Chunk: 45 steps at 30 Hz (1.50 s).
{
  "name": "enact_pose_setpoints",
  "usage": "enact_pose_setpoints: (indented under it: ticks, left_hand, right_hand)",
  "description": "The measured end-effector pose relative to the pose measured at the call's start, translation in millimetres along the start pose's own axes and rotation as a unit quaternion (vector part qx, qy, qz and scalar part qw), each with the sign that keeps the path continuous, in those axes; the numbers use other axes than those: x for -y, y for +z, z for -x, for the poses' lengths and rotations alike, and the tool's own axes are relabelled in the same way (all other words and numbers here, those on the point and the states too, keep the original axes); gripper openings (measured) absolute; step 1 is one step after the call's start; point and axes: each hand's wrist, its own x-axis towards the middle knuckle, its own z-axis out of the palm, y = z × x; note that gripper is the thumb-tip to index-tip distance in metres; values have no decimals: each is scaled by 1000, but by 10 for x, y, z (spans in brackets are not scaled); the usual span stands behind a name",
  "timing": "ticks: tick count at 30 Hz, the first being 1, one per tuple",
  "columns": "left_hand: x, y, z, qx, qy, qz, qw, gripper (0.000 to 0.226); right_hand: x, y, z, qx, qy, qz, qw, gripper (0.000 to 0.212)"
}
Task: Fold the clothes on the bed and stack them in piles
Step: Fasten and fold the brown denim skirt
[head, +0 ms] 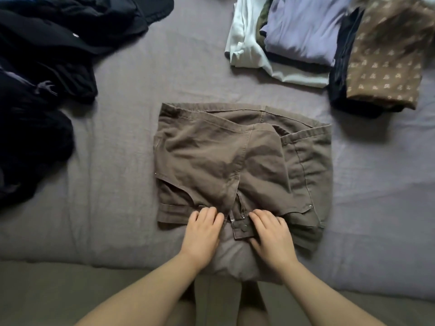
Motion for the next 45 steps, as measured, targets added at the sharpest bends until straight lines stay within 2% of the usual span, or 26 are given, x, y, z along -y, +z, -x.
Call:
enact_pose_setpoints:
  ticks: [3, 5, 9, 11, 14, 18, 20, 22, 25, 28, 31, 33, 34, 36, 38, 39, 41, 45]
  left_hand:
    - [4, 113, -11, -48, 30, -14, 998, 36]
    - [-3, 98, -6, -59, 30, 7, 998, 29]
    - [-27, -87, -3, -37, -81, 126, 988, 29]
    - [-79, -289, -39, -39, -142, 210, 967, 28]
    - [-168, -662, -130, -51, -221, 335, 914, 11]
    - [-185, -1084, -271, -77, -262, 426, 863, 7]
    - [-209, -1209, -353, -48, -236, 435, 868, 7]
    - [-264, -1275, -394, 15, -211, 429, 878, 9]
    - [-272, -1301, -432, 63, -218, 434, 872, 10]
    - [-208, -1339, -478, 103, -191, 417, 883, 7]
    - [-145, -1398, -494, 140, -164, 479, 851, 5]
    - [-101, -1440, -496, 149, -156, 494, 842, 9]
    - [-85, -1451, -502, 148, -154, 489, 846, 12]
    - [-94, -1457, -498, 127, -157, 432, 879, 14]
    - [-153, -1461, -459, 65, -163, 354, 919, 13]
    - [-182, -1447, -430, 25, -157, 331, 930, 13]
    - [-222, -1403, -368, -28, -133, 322, 937, 15]
    - [-244, -1380, -274, -64, -101, 371, 921, 17]
  right_hand:
    - [-81, 34, -33, -70, -17, -11, 997, 42]
    - [-58, -10, -58, -101, 1, -48, 994, 32]
    - [62, -128, -42, -117, -52, -89, 988, 24]
    - [100, -227, -39, -128, -72, -88, 985, 23]
    - [141, -404, -59, -149, -109, -64, 981, 22]
    - [146, -624, -87, -140, -212, -44, 966, 19]
    - [168, -772, -126, -147, -230, -41, 961, 18]
    - [221, -934, -174, -184, -225, -48, 956, 16]
    - [283, -1092, -224, -236, -198, -59, 950, 14]
    - [317, -1092, -193, -242, -167, -73, 953, 12]
    - [364, -1062, -158, -228, -109, -135, 958, 11]
    - [404, -1037, -161, -214, -74, -177, 958, 11]
    - [424, -1024, -165, -205, -48, -205, 956, 13]
    - [463, -1018, -179, -163, 9, -266, 950, 26]
    - [492, -1019, -206, -116, 19, -293, 949, 42]
    - [505, -1028, -226, -104, 11, -292, 951, 42]
    - [523, -1062, -265, -100, 6, -282, 954, 35]
    - [519, -1108, -259, -129, 16, -233, 964, 24]
